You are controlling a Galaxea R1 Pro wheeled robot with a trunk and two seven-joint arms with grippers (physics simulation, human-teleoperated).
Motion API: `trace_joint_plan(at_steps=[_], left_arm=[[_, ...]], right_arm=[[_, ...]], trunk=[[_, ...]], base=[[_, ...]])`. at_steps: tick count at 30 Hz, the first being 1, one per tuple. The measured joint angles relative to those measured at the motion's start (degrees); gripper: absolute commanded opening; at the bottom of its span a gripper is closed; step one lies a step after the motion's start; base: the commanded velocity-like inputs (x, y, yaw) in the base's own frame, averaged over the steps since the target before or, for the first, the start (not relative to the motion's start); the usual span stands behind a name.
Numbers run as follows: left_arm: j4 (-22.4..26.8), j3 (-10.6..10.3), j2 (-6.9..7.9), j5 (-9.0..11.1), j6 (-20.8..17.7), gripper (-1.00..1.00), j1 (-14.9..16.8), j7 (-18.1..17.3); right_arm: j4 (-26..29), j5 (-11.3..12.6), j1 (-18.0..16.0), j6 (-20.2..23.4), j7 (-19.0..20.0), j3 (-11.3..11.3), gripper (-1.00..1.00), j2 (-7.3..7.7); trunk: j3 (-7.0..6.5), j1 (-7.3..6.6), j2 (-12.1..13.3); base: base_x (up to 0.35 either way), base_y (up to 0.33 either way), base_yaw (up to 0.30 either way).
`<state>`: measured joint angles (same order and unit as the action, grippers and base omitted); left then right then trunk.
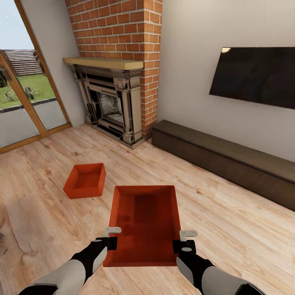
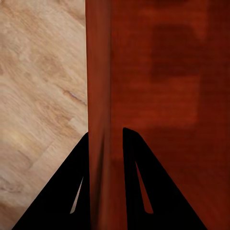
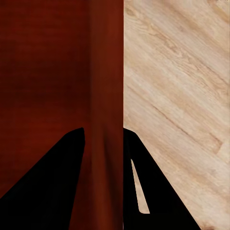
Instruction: Move the two storage containers from the living room to the garage. In the garage, place one container on the floor and stack the other container on top of it (either order is fine).
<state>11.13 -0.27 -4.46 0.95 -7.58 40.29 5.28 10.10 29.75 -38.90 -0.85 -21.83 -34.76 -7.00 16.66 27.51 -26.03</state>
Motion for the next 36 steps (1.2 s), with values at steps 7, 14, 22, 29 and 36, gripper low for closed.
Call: trace_joint_plan(at_steps=[7,14,22,29,36], left_arm=[[0.0,0.0,0.00,0.0,0.0,-1.00,0.0,0.0],[0.0,0.0,0.00,0.0,0.0,-1.00,0.0,0.0],[0.0,0.0,0.00,0.0,0.0,-1.00,0.0,0.0],[0.0,0.0,0.00,0.0,0.0,-1.00,0.0,0.0],[0.0,0.0,0.00,0.0,0.0,-1.00,0.0,0.0]], right_arm=[[0.0,0.0,0.0,0.0,0.0,0.0,-1.00,0.00],[0.0,0.0,0.0,0.0,0.0,0.0,-1.00,0.00],[0.0,0.0,0.0,0.0,0.0,0.0,-1.00,0.00],[0.0,0.0,0.0,0.0,0.0,0.0,-1.00,0.00],[0.0,0.0,0.0,0.0,0.0,0.0,-1.00,0.00]], trunk=[[-0.63,0.00,0.0],[-1.26,0.00,0.0],[-1.97,0.00,0.0],[-2.60,0.00,0.0],[-3.23,0.00,0.0]], base=[[0.000,0.000,0.000],[0.000,0.000,0.000],[0.000,0.000,0.000],[0.000,0.000,0.000],[0.000,0.000,0.000]])
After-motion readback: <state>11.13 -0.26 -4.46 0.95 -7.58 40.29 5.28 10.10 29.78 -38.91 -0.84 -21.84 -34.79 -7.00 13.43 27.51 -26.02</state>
